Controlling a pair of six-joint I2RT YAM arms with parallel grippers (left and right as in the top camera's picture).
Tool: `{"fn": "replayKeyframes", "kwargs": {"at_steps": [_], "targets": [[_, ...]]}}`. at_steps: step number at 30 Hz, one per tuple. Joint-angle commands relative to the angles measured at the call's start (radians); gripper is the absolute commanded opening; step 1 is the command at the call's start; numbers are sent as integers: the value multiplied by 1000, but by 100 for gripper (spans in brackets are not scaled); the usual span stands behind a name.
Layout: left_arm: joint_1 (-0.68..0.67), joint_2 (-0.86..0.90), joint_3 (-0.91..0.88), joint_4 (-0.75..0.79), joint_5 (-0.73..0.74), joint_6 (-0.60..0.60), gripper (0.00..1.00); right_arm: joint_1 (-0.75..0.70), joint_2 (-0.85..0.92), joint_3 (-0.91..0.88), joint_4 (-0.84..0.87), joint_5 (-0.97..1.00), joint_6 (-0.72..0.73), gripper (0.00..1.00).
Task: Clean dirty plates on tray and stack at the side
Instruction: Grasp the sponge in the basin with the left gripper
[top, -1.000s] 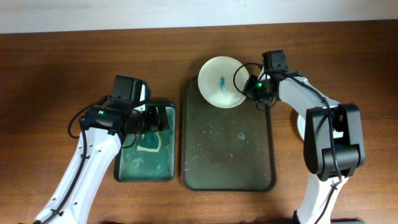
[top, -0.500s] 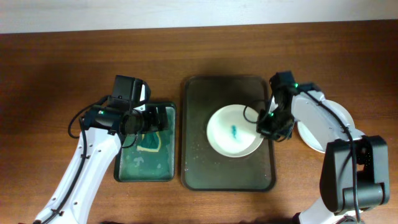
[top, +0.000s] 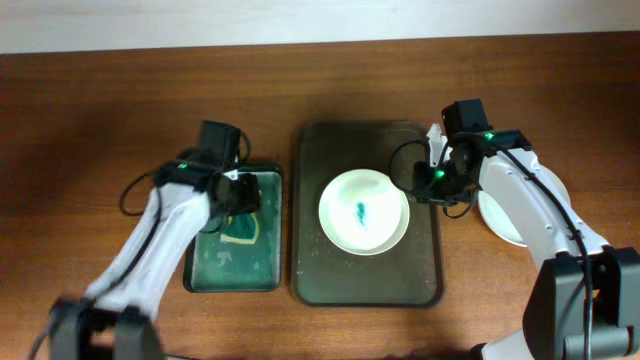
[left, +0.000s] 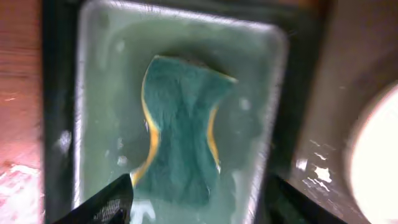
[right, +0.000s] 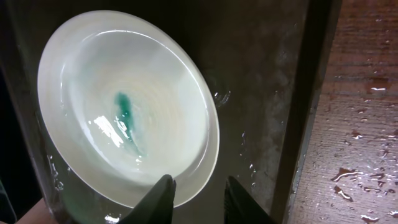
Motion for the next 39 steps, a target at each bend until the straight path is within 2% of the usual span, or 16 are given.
{"fn": "replayKeyframes", "kwargs": {"at_steps": [1, 4, 5, 6, 10, 12, 13, 14, 18, 22, 24, 29, 31, 33, 36, 39], "targets": [[6, 183, -26, 97, -31, 2, 67, 5, -10, 13, -3, 16, -23, 28], [6, 315, -26, 227, -36, 1, 40, 5, -10, 13, -3, 16, -23, 28], [6, 343, -26, 240, -35, 1, 6, 5, -10, 13, -4, 16, -23, 28], [6, 345, -26, 240, -35, 1, 0, 5, -10, 13, -7, 16, -23, 28], [6, 301, 47, 145, -24, 1, 0, 5, -11, 13, -3, 16, -22, 28], [6, 266, 80, 74, -24, 1, 37, 5, -10, 13, -3, 16, -23, 28], [6, 245, 97, 27, -21, 1, 62, 5, -10, 13, -5, 16, -22, 28], [6, 226, 102, -13, -9, 1, 74, 5, -10, 13, -5, 16, -22, 28], [5, 217, 77, -147, 62, 1, 68, 5, -10, 13, -5, 16, -22, 29], [3, 219, -100, -21, 124, -15, 28, 5, -10, 13, -8, 94, 61, 33], [3, 219, -196, 105, 134, -14, 0, 5, -10, 13, -9, 94, 61, 33], [6, 175, -105, 27, 130, -13, 0, 5, -10, 13, -12, 95, 60, 33], [6, 137, -6, -61, 128, -1, 28, 5, -10, 13, -12, 95, 61, 33], [6, 115, 37, -94, 95, 2, 43, 2, -10, 13, -12, 95, 61, 33], [6, 111, 28, -62, -21, 1, 47, -26, -10, 13, -27, 98, 61, 35], [-6, 113, -29, 33, 2, 0, 42, -63, -10, 13, -38, 97, 61, 38]]}}
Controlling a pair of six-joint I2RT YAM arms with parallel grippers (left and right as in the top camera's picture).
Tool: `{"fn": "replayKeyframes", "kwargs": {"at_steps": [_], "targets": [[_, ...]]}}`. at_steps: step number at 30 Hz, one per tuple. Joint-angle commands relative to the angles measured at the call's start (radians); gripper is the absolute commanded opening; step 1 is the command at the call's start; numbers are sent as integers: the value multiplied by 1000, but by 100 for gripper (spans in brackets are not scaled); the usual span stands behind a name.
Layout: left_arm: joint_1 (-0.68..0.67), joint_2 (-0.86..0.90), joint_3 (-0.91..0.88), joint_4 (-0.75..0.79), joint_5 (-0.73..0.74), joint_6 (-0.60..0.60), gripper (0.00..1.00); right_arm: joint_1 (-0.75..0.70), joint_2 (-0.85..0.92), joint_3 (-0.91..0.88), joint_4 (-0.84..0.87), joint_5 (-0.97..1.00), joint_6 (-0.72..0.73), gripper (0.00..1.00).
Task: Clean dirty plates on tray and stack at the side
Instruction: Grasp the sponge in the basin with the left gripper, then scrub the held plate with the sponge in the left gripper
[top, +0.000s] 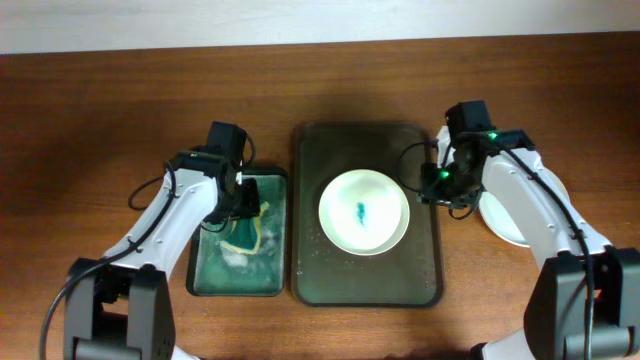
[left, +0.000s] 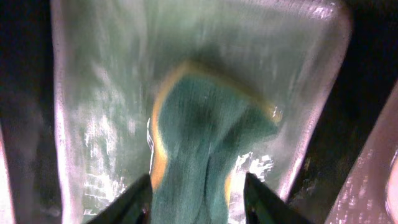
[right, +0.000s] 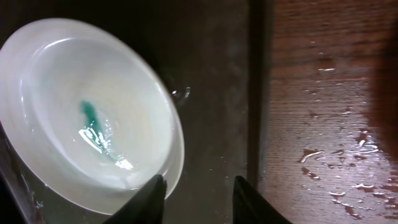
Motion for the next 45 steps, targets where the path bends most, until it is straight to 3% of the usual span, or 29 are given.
{"fn": "replayKeyframes", "kwargs": {"at_steps": [1, 7, 8, 9, 15, 17, 19, 22, 26, 30, 33, 39, 43, 45], "targets": [[-21, -8, -78, 82, -25, 7, 40, -39, -10, 13, -13, 7, -2, 38], [-33, 36, -215, 171, 25, 4, 35, -30, -6, -8, -22, 1, -38, 33], [-32, 40, -215, 175, 24, 4, 10, -30, -5, -10, -16, 1, -38, 33], [-32, 40, -209, 180, 24, 4, 0, -30, -5, -10, -14, 1, -38, 34], [-32, 39, 42, -1, 24, 26, 0, -30, 5, -10, 19, 1, -42, 33], [-33, 39, 203, -120, 26, 31, 0, -27, 19, -23, 51, -135, -168, 29], [-33, 39, 307, -163, 79, 39, 0, -11, 42, -44, 78, -176, -192, 29], [-41, 42, 329, -103, 278, 38, 0, -3, 109, -50, 132, -110, -139, 29], [-124, 51, 322, -17, 281, 38, 0, 3, 210, -50, 170, -140, -183, 25], [-213, 142, 322, 60, 256, -37, 0, 24, 285, -50, 195, -164, -209, 4], [-309, 260, 322, 141, 375, -50, 0, 23, 287, -50, 195, -149, -183, 4], [-461, 436, 323, 266, 402, -188, 0, 23, 287, -50, 192, -149, -183, 4], [-452, 520, 323, 264, 443, -248, 0, 23, 287, -50, 189, -150, -183, 4], [-409, 520, 325, 253, 357, -253, 0, 23, 287, -50, 183, -150, -183, 4]]}}
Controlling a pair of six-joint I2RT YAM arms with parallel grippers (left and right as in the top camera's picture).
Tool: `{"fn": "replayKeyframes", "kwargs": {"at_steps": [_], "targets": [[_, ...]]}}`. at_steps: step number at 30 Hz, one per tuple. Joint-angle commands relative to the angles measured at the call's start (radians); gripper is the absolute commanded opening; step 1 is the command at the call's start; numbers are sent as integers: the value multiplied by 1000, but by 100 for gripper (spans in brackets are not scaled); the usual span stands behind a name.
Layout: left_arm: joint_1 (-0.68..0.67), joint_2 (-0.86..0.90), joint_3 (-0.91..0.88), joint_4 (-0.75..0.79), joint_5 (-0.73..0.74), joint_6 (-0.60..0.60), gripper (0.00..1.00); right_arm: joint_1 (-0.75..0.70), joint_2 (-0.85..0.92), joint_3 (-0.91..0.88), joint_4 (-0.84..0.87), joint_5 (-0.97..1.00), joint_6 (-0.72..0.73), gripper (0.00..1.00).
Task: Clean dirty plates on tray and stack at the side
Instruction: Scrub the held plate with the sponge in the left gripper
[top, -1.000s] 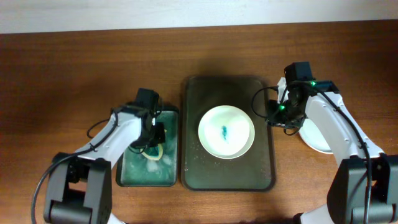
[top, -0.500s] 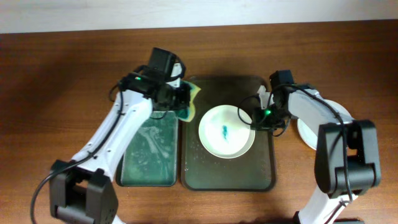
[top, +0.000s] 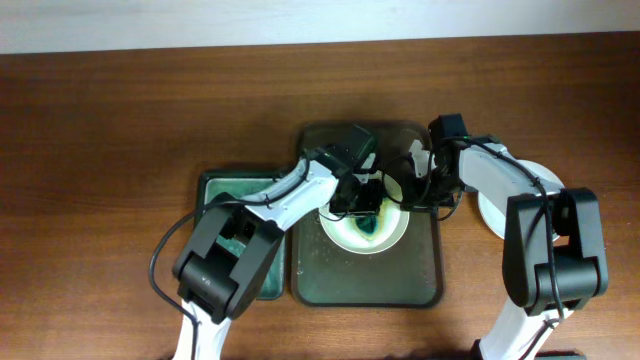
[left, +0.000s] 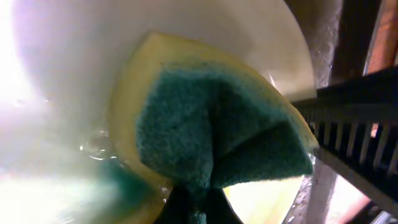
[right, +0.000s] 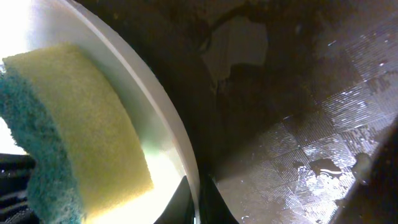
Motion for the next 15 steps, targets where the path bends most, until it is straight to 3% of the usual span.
{"fn": "replayKeyframes", "kwargs": {"at_steps": [1, 6, 9, 12, 15], "targets": [[58, 72, 5, -52, -157, -60, 0, 6, 37, -10, -11, 21, 2, 4], [89, 72, 165, -338, -501, -26, 0, 6, 37, -10, -16, 21, 1, 4], [92, 72, 220, -432, -659, -23, 0, 6, 37, -10, -15, 21, 1, 4], [83, 81, 218, -383, -526, -17, 0, 6, 37, -10, -15, 21, 1, 4], [43, 127, 218, -239, -161, 74, 0, 6, 37, -10, -15, 21, 1, 4]]}}
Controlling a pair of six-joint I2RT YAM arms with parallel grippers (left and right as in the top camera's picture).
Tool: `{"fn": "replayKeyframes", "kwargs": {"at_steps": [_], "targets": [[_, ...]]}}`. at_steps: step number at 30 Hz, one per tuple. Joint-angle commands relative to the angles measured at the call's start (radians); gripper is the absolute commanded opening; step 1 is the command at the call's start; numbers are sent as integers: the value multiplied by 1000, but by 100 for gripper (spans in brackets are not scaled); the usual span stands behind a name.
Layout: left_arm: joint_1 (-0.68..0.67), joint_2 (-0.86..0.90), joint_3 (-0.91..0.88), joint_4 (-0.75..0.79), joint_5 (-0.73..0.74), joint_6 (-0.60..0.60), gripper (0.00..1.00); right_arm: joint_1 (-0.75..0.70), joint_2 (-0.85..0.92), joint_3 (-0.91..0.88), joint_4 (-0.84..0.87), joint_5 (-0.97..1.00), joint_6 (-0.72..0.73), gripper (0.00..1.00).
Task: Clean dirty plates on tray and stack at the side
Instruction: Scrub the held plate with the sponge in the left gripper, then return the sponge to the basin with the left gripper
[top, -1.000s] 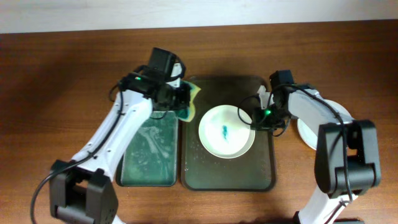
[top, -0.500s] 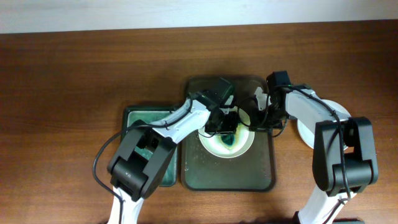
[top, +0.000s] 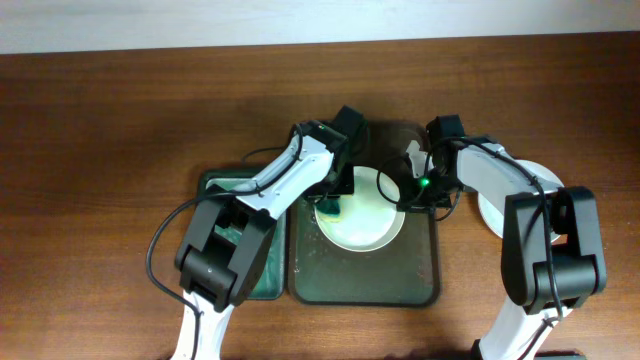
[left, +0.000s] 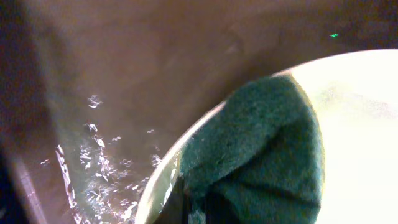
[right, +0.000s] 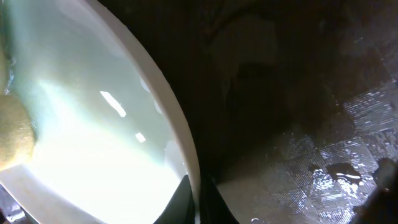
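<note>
A white plate (top: 368, 212) lies tilted on the dark tray (top: 365, 275). My left gripper (top: 335, 196) is shut on a green and yellow sponge (top: 330, 208) that presses on the plate's left rim. In the left wrist view the sponge (left: 261, 149) covers the plate's edge (left: 160, 180), with the left gripper (left: 196, 208) pinching its bottom. My right gripper (top: 412, 190) is shut on the plate's right rim. Seen from the right wrist, the rim (right: 180, 134) runs down between the right gripper's (right: 199, 199) fingers, and the sponge's yellow side (right: 12, 134) shows at far left.
A green basin (top: 225, 250) of soapy water stands left of the tray. A clean white plate (top: 498, 218) lies on the wood right of the tray, partly under my right arm. The tray floor (right: 305, 124) is wet.
The sponge has moved from the middle right of the plate to its left rim, with my left gripper. The green smear no longer shows. My right gripper still grips the right rim.
My left gripper stood open over the sponge in the basin, then closed around it there, while my right gripper waited open at the plate's right rim. Later the sponge was on the stained plate and the right gripper held the rim. Now the sponge is at the left rim.
</note>
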Motion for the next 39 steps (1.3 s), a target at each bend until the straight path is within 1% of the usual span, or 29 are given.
{"fn": "replayKeyframes", "kwargs": {"at_steps": [1, 2, 6, 9, 13, 14, 16, 19, 21, 25, 26, 27, 29, 31, 32, 33, 34, 37, 39], "targets": [[-33, 88, 6, 153, 333, 105, 0, 3, 29, -11, -13, 51, -2, 4], [-55, 100, 6, 185, 404, 124, 0, 3, 29, -11, -12, 51, -2, 4], [-122, 102, 6, 208, 551, 202, 0, 3, 29, -11, -12, 51, -2, 4], [-126, 102, 6, 179, 565, 208, 0, 3, 29, -11, -13, 51, -2, 4], [-95, 95, 8, 68, 562, 208, 0, 3, 29, -11, -12, 51, -2, 4], [-77, 90, 8, 35, 544, 208, 0, 3, 29, -11, -13, 51, -2, 4], [-42, 73, 9, -12, 465, 206, 0, 3, 29, -11, -13, 51, -2, 4], [24, 2, 9, -64, 224, 187, 0, 3, 29, -11, -18, 51, -2, 4], [54, -71, 9, -64, 118, 187, 0, 3, 29, -11, -19, 51, -3, 4], [93, -247, 8, -95, 97, 189, 0, 3, 29, -11, -29, 51, -3, 4], [106, -290, 8, -121, 50, 188, 0, 3, 29, -11, -29, 51, -3, 4], [130, -339, 8, -174, -30, 188, 0, 3, 29, -11, -31, 51, -3, 4], [171, -377, 8, -267, -137, 188, 0, 3, 29, -11, -30, 51, -3, 4], [206, -377, -6, -337, -183, 188, 0, 3, 29, -11, -19, 50, -3, 5], [226, -377, -72, -333, -209, 183, 0, 3, 29, -11, -11, 50, -3, 9], [237, -376, -150, -295, -215, 167, 0, 3, 29, -11, -4, 50, -3, 9], [247, -376, -236, -235, -209, 161, 0, 3, 29, -11, -4, 50, -3, 4], [275, -376, -437, -56, -148, 154, 0, 3, 13, -11, -7, 32, -3, 4], [296, -376, -468, -14, -116, 154, 33, 3, -56, -11, -13, 62, 3, 4]]}}
